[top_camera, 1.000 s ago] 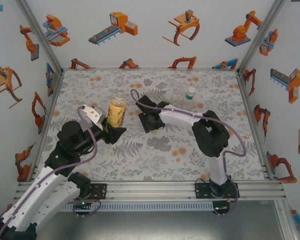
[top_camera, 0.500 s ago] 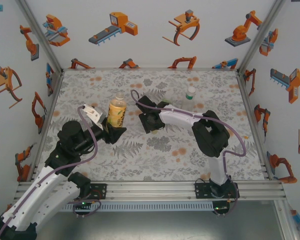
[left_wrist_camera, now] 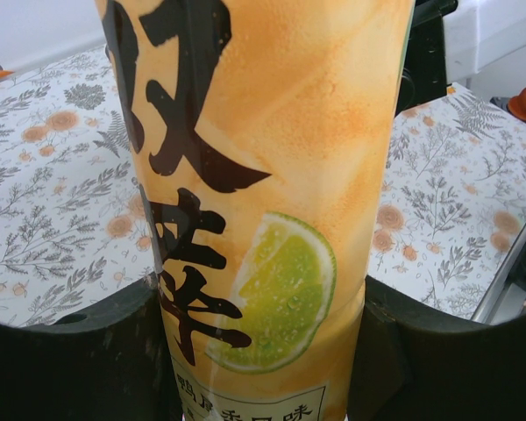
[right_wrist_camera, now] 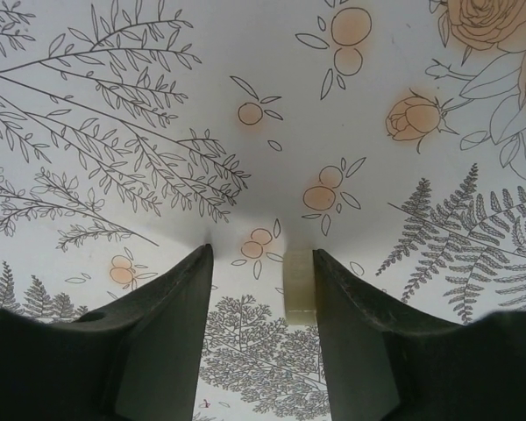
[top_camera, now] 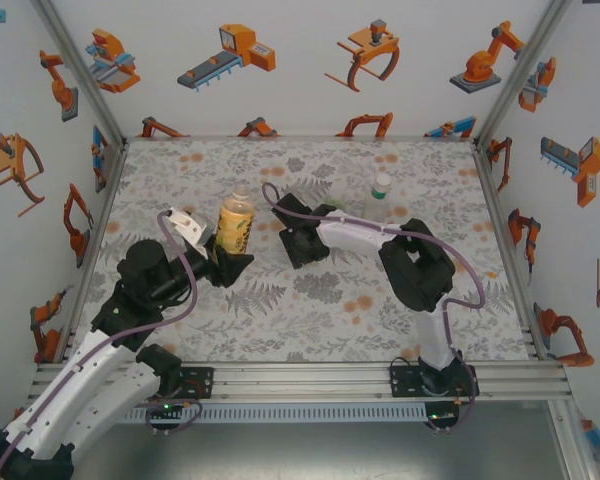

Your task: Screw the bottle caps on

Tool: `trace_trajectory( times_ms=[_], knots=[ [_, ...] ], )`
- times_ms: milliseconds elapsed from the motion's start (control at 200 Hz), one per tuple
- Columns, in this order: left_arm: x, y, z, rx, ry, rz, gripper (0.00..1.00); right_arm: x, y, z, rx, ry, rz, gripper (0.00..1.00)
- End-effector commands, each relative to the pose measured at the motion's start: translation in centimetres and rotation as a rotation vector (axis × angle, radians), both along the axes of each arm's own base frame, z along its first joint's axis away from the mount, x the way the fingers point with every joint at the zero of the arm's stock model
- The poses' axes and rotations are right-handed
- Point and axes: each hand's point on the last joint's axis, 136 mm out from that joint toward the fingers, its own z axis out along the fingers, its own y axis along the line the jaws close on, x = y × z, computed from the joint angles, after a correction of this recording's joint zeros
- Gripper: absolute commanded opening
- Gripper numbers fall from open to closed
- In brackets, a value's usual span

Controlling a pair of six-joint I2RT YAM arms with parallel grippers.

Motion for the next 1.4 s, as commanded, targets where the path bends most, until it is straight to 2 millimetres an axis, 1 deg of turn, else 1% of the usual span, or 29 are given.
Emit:
trace_trajectory(
  times_ms=[0,155,225,360,496,656,741,841,936,1056,1132,1232,1392],
  knots=[
    [0.1,0.1,1.9,-0.038,-0.040,0.002,0.10,-0.3,-1.2,-1.2,-0.028,0.027,-0.013,0.41],
    [0.2,-0.1,1.8,-0.038,-0.036,-0.002,0.10,-0.3,-1.1,-0.5,0.043,0.039,-0.044,0.28],
    [0.2,-0.2,1.9,-0.040,-0.037,-0.007,0.10,-0.3,-1.1,0.1,0.104,0.051,-0.066,0.27],
    [0.3,-0.4,2.0,-0.044,-0.034,-0.013,0.10,-0.4,-1.0,1.5,0.278,0.084,-0.129,0.24],
    [0.4,-0.7,2.0,-0.049,-0.032,-0.025,0.10,-0.6,-2.0,2.2,0.431,0.116,-0.216,0.22],
    [0.5,-0.9,2.0,-0.056,-0.026,-0.034,0.10,-1.6,-4.0,1.3,0.558,0.157,-0.332,0.22],
    [0.5,-1.0,1.9,-0.056,-0.021,-0.038,0.10,-2.2,-5.5,0.6,0.565,0.153,-0.382,0.23],
    [0.5,-1.1,1.9,-0.058,-0.020,-0.039,0.10,-2.9,-7.1,0.0,0.518,0.134,-0.416,0.27],
    [0.6,-1.1,1.9,-0.059,-0.020,-0.040,0.10,-3.2,-7.9,-0.3,0.481,0.124,-0.425,0.33],
    [0.7,-1.3,1.9,-0.060,-0.020,-0.044,0.10,-3.3,-8.3,-0.4,0.451,0.121,-0.425,0.37],
    [0.7,-1.3,1.9,-0.060,-0.019,-0.043,0.10,-3.2,-8.4,-0.2,0.439,0.116,-0.421,0.38],
    [0.7,-1.2,1.9,-0.059,-0.019,-0.040,0.10,-3.2,-8.5,0.0,0.414,0.108,-0.411,0.43],
    [0.7,-1.1,1.8,-0.058,-0.020,-0.037,0.10,-3.2,-8.4,0.5,0.349,0.080,-0.378,0.44]
  ],
)
